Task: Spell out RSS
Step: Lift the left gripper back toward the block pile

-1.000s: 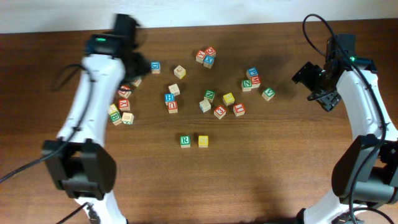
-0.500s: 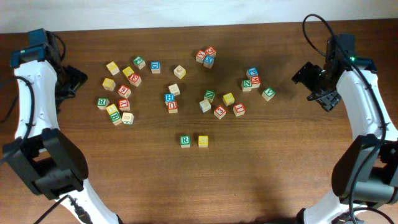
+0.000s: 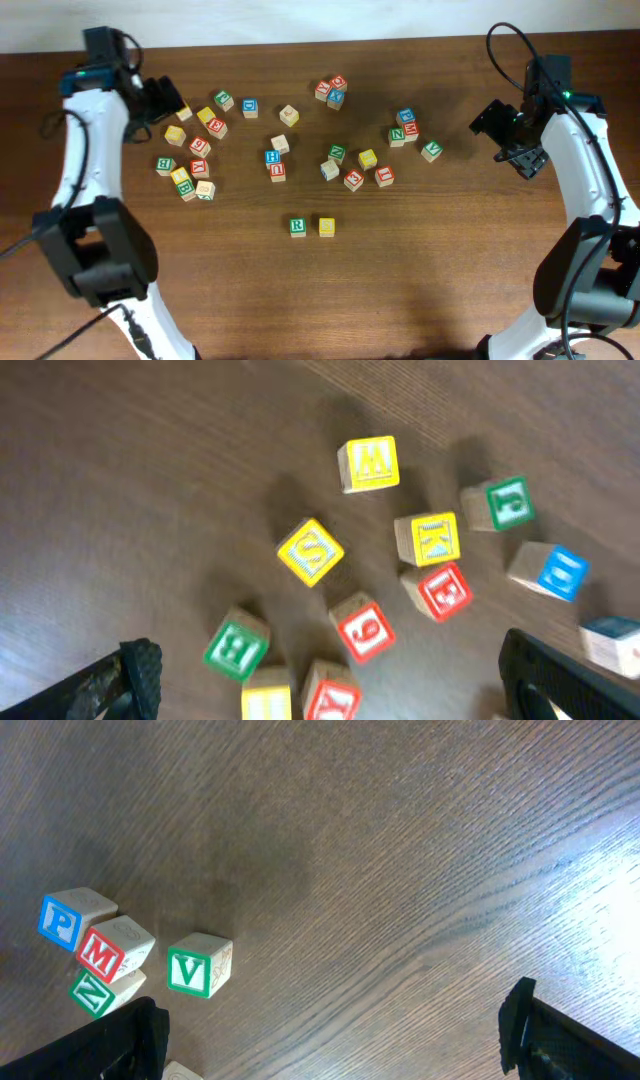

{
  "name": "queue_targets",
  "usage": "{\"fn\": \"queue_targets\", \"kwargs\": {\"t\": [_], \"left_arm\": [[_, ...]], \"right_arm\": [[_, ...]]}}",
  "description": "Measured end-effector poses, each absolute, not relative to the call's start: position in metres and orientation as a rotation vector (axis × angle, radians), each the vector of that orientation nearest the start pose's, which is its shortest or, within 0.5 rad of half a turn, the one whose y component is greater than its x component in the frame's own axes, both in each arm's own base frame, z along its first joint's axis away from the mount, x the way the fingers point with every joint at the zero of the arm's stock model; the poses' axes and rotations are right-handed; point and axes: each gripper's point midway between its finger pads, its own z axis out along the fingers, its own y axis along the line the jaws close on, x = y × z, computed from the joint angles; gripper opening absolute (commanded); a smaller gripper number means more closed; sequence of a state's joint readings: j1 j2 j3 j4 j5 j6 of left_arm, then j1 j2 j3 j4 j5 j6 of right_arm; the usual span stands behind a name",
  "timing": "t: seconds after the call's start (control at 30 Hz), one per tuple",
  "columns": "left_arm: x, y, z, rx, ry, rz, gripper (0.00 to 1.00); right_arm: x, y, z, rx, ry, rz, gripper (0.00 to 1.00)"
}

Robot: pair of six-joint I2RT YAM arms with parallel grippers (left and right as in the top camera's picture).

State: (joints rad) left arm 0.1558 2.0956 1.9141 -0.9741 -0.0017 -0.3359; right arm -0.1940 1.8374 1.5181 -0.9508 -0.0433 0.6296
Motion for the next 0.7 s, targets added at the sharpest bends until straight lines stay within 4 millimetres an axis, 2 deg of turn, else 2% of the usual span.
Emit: {"fn": "queue_targets", "kwargs": {"t": [0.07, 0.17, 0.27, 0.33, 0.4, 0.47, 0.7], "left_arm": [[0.504, 0.074, 0.120, -0.644, 2.652, 0.010, 0.98], [0.508, 0.071, 0.099, -0.716, 2.653, 0.087, 0.97], [0.506, 0.077, 0.078, -0.854, 2.646, 0.126, 0.85], [0.505, 0.081, 0.068, -0.919, 2.638, 0.139, 0.83], [0.504, 0.084, 0.060, -0.966, 2.634, 0.145, 0.78], [0.504, 0.084, 0.052, -1.020, 2.624, 0.141, 0.67], [0.516, 0.080, 0.035, -1.111, 2.574, 0.078, 0.66]], "right_arm": [[0.407, -0.072, 0.114, 1.134, 2.619, 0.154, 0.98], [0.408, -0.072, 0.114, 1.134, 2.618, 0.154, 0.98], [0.408, -0.072, 0.114, 1.134, 2.618, 0.154, 0.98], [0.408, -0.072, 0.114, 1.133, 2.618, 0.154, 0.98], [0.408, -0.072, 0.114, 1.134, 2.618, 0.154, 0.98], [0.407, -0.072, 0.114, 1.134, 2.618, 0.154, 0.98], [0.408, -0.072, 0.114, 1.134, 2.618, 0.154, 0.98]]}}
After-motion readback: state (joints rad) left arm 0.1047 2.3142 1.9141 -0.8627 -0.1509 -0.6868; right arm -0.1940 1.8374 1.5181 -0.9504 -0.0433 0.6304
